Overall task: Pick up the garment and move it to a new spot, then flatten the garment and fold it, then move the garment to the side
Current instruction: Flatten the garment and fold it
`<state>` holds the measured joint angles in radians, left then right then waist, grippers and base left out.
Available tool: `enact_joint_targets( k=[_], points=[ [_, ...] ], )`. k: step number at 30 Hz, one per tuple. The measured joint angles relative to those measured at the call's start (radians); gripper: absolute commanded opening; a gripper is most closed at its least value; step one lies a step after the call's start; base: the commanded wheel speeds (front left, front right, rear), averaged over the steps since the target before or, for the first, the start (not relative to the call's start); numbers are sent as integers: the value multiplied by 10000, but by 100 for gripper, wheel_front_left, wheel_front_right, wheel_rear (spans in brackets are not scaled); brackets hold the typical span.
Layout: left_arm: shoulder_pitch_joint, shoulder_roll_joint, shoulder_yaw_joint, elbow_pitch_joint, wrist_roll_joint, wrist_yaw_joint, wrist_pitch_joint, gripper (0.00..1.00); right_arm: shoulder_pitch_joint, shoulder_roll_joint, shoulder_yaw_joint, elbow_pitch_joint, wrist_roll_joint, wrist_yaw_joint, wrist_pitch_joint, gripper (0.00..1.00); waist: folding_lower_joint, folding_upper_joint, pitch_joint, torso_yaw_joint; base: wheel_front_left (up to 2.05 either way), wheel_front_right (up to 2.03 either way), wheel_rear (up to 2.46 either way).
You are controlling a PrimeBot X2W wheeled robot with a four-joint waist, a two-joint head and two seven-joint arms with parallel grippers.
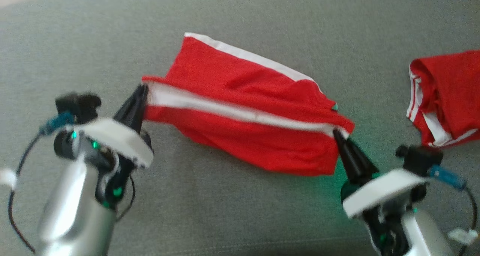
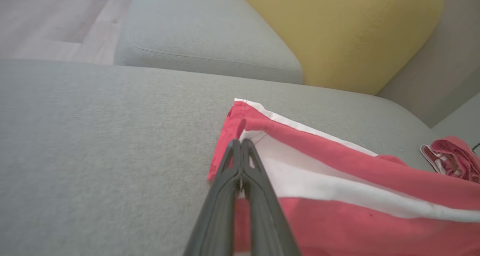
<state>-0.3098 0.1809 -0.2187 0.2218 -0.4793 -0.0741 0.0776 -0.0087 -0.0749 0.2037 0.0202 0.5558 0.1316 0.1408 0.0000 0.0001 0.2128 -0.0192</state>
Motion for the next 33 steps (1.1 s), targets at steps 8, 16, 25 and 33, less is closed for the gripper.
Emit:
enact_joint_targets(
  k=[8,16,25,33],
  points=[
    [-3021,-35,-226,2796,-667,-374,842,0,-2225,107,-104,1308,267,0,-2,0,0,0,980,-527,0,0,0],
    [-5176,-163,-441,5914,-940,-502,322,0,-3653,140,545,2692,888,0,-677,0,0,0,1760,-1095,0,0,0],
    [-5731,-299,-957,7474,-1260,-504,-1273,100,-3989,94,1200,3152,855,0,-1651,100,0,0,1878,-1306,0,0,0],
    [-5223,-297,-1310,7379,-667,-341,-3101,100,-3607,-466,780,2399,-1064,0,-2669,100,0,0,1619,-991,0,0,0]
  ],
)
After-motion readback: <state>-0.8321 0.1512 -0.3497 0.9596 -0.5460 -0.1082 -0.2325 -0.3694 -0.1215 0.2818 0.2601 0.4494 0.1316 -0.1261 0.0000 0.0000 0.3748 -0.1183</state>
